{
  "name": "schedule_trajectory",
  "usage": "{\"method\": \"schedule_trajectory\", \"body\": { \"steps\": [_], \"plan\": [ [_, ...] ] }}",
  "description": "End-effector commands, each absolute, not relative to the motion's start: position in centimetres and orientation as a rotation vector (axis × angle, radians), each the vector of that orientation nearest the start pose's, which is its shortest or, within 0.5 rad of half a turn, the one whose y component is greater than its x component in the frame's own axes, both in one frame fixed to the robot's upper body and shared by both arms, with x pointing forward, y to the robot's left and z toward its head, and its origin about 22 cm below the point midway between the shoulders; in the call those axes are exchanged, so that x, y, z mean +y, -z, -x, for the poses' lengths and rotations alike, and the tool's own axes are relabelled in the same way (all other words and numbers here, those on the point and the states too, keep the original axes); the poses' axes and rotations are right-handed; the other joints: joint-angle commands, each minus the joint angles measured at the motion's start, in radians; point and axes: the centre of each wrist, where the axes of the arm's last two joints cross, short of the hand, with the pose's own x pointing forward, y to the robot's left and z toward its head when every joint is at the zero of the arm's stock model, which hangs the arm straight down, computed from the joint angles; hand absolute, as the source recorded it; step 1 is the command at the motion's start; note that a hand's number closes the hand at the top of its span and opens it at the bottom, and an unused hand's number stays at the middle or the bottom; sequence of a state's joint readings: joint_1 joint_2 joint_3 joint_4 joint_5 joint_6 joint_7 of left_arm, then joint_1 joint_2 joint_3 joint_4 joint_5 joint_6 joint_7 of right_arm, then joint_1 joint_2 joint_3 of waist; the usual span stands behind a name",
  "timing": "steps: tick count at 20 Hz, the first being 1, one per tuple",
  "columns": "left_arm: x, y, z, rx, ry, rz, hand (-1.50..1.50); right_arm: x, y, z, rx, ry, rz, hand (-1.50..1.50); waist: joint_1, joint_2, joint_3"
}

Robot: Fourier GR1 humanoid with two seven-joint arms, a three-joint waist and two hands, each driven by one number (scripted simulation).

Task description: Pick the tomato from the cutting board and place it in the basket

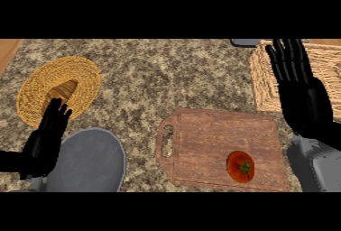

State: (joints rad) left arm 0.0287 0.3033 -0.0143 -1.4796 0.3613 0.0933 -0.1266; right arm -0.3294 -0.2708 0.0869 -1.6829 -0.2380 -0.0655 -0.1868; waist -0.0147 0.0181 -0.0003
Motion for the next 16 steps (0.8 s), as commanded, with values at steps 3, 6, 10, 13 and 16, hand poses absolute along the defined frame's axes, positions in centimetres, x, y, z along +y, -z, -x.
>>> {"method": "schedule_trajectory", "body": {
  "steps": [3, 6, 10, 13, 16],
  "plan": [
    [29.7, 4.3, -21.6, -1.322, -0.067, -0.097, 0.0, -18.0, -12.4, -28.7, -2.076, -0.478, -0.697, 1.5, 0.028, -0.008, 0.003],
    [30.4, 5.9, -20.5, -1.149, -0.012, -0.108, 0.0, -13.4, -13.4, -27.0, -1.973, -0.742, -1.142, 1.5, 0.07, 0.01, 0.006],
    [30.9, 6.5, -19.7, -1.051, 0.03, -0.138, 0.0, -11.6, -12.0, -22.3, -1.838, -1.084, -1.444, 1.5, 0.015, -0.016, 0.005],
    [30.8, 6.4, -19.3, -1.008, -0.01, -0.176, 0.0, -12.8, -11.2, -18.4, -1.899, -1.175, -1.319, -1.5, -0.027, -0.031, 0.004],
    [31.2, 6.1, -19.1, -0.999, -0.009, -0.175, 0.0, -16.5, -12.8, -18.2, -1.984, -1.332, -1.032, -1.5, -0.042, -0.032, 0.004]
  ]
}}
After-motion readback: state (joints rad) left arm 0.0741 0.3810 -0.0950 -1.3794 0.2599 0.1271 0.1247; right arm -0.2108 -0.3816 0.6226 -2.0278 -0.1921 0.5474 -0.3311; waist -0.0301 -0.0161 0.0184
